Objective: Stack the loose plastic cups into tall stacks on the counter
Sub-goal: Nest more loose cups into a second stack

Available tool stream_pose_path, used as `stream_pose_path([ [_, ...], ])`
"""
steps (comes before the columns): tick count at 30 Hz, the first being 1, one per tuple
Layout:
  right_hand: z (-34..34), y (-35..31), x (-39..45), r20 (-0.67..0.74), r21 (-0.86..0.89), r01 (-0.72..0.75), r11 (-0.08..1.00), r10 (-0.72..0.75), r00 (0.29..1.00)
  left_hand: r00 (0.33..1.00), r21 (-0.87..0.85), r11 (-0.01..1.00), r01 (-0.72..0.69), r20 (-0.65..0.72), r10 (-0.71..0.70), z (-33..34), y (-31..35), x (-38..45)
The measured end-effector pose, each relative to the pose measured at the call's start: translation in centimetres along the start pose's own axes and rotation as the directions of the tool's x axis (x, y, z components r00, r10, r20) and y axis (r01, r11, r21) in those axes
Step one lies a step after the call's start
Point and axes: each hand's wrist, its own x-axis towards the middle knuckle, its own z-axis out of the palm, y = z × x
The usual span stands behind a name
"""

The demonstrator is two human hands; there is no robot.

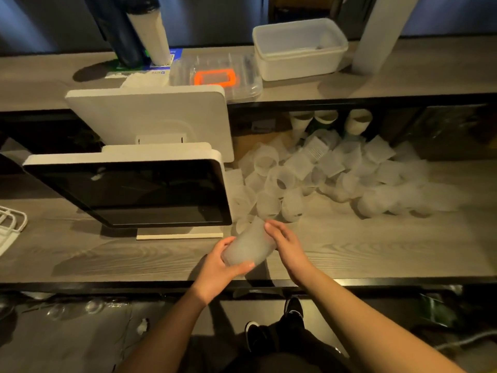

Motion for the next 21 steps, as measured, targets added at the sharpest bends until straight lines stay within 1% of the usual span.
stream_pose_path([
  [3, 1.1, 1.1, -0.6, 0.064, -0.045, -0.008, 0.999, 0.010, 0.998, 1.000, -0.017, 1.000, 0.013, -0.023, -0.013, 0.4, 0.2, 0.3],
  [5, 1.3, 1.9, -0.5, 0.130, -0.076, -0.053, 0.996, 0.063, 0.989, 0.999, 0.016, 1.000, 0.011, -0.034, -0.010, 0.2, 0.0, 0.3],
  [7, 1.1, 2.1, 0.0, 0.163, -0.092, -0.088, 0.992, 0.103, 0.981, 0.999, 0.012, 1.000, 0.016, -0.047, -0.015, 0.0, -0.5, 0.2],
  [8, 1.0, 1.9, 0.4, 0.143, -0.081, -0.101, 0.992, 0.112, 0.983, 0.998, -0.005, 1.000, 0.027, -0.064, -0.027, -0.2, -0.7, 0.1],
  [10, 1.0, 1.9, 1.4, 0.034, -0.079, -0.113, 0.990, 0.116, 0.993, 0.992, -0.046, 0.997, 0.054, -0.110, -0.058, -0.4, -1.2, 0.1],
  [11, 1.0, 2.1, 2.1, -0.030, -0.109, -0.115, 0.987, 0.113, 0.993, 0.988, -0.062, 0.996, 0.064, -0.134, -0.072, -0.5, -1.4, 0.1],
  [12, 1.0, 2.4, 2.8, -0.064, -0.158, -0.111, 0.981, 0.102, 0.993, 0.984, -0.070, 0.995, 0.072, -0.156, -0.082, -0.6, -1.6, 0.1],
  [14, 0.9, 3.4, 4.3, -0.060, -0.300, -0.105, 0.948, 0.092, 0.994, 0.976, -0.084, 0.992, 0.092, -0.189, -0.106, -0.9, -2.1, 0.2],
  [16, 1.0, 4.5, 5.6, -0.036, -0.406, -0.086, 0.910, 0.078, 0.996, 0.968, -0.083, 0.989, 0.118, -0.210, -0.134, -1.2, -2.5, 0.0],
  [21, 1.6, 7.7, 7.8, 0.007, -0.554, -0.005, 0.833, 0.010, 1.000, 0.957, 0.005, 0.984, 0.178, -0.232, -0.172, -1.7, -3.4, -0.3],
])
